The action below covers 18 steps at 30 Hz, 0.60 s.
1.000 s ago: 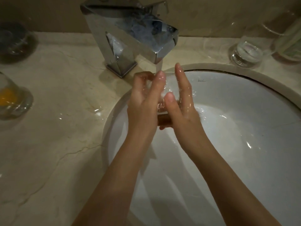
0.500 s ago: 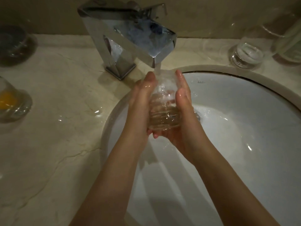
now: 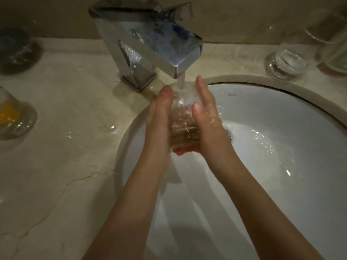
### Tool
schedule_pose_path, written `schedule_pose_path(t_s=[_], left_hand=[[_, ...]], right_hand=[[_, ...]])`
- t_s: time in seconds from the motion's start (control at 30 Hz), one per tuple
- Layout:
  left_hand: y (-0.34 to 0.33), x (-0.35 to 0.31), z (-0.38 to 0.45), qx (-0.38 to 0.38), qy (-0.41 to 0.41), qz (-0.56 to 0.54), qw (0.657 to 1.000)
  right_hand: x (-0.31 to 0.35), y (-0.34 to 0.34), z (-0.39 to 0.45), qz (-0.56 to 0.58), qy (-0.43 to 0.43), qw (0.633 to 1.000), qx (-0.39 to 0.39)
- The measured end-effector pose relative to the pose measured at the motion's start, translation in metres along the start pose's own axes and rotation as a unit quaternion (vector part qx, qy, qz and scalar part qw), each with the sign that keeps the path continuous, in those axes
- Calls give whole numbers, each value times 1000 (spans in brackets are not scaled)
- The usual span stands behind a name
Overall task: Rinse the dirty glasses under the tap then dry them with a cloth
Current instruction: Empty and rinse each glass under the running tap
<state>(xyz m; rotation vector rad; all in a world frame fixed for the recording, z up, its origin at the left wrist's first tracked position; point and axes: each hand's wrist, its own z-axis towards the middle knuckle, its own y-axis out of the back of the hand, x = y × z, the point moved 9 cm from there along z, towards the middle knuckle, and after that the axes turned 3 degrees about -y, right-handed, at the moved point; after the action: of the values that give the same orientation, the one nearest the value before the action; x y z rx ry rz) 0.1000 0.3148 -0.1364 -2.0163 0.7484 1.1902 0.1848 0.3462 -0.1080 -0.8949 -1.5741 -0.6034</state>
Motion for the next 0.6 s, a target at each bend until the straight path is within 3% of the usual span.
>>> schedule_pose_path(t_s=[0.07, 0.13, 0.3, 0.6], left_hand=[[7, -12, 2, -49, -78, 91, 992], [5, -17, 0, -47, -97, 120, 987], [3, -2, -5, 99, -14, 73, 992], [8, -4, -10, 81, 13, 43, 996]], right_hand=[[3, 0, -1, -110, 29, 994, 1], [0, 2, -3, -117, 18, 993, 6], [-7, 13, -1, 2, -56, 998, 19], [2, 12, -8, -31, -74, 996, 38]])
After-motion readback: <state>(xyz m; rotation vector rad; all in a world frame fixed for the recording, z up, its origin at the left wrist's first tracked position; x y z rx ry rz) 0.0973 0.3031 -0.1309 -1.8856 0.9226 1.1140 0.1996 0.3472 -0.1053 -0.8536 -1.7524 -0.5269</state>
